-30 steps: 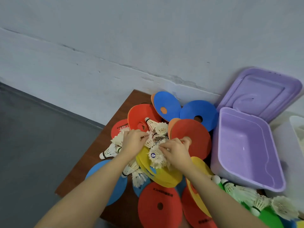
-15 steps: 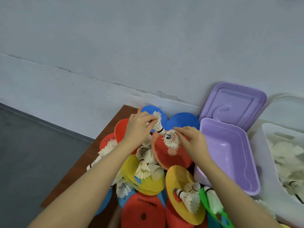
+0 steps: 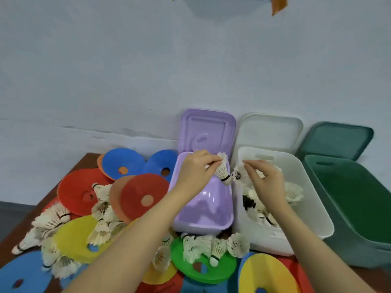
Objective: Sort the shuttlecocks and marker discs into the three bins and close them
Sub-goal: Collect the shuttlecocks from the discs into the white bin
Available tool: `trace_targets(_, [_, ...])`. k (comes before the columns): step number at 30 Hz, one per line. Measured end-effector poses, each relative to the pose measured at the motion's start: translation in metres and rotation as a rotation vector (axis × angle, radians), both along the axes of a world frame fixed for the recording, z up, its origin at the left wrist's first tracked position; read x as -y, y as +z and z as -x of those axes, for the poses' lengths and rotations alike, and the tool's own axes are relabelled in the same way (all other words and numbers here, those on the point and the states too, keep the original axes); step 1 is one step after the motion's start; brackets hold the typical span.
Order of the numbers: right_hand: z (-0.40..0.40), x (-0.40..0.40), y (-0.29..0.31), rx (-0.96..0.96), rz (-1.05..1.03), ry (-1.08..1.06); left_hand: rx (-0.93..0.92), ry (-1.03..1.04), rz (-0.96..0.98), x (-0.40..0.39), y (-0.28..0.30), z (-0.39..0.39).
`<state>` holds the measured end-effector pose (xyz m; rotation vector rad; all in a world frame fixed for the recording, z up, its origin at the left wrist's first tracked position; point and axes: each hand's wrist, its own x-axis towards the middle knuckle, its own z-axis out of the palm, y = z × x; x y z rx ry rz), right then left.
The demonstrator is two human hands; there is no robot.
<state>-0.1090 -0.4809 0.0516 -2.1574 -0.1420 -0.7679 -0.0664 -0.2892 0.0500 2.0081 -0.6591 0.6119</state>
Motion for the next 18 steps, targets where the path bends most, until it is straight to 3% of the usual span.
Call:
trace_targets(7, [0.030, 0.105, -0.024, -0.032, 0.242, -0.122, -0.099, -0.105, -0.022, 0.092, -0.016, 0.029])
trace_targets(11, [0.043, 0.136, -0.037, -0.057, 0.489, -0.145, -0.072, -0.157, -0.306, 0.117, -0.033, 0.037])
trace_targets(14, [0.051, 0.143, -0.054, -0.277, 0.537, -0.043, -0.201, -0.195, -0.627, 0.119, -0.051, 0.042])
trace_targets(18, [0.059, 0.142, -0.068, -0.661, 0.441, 0.178, -0.235, -0.184, -0.791, 0.118, -0.071, 0.056])
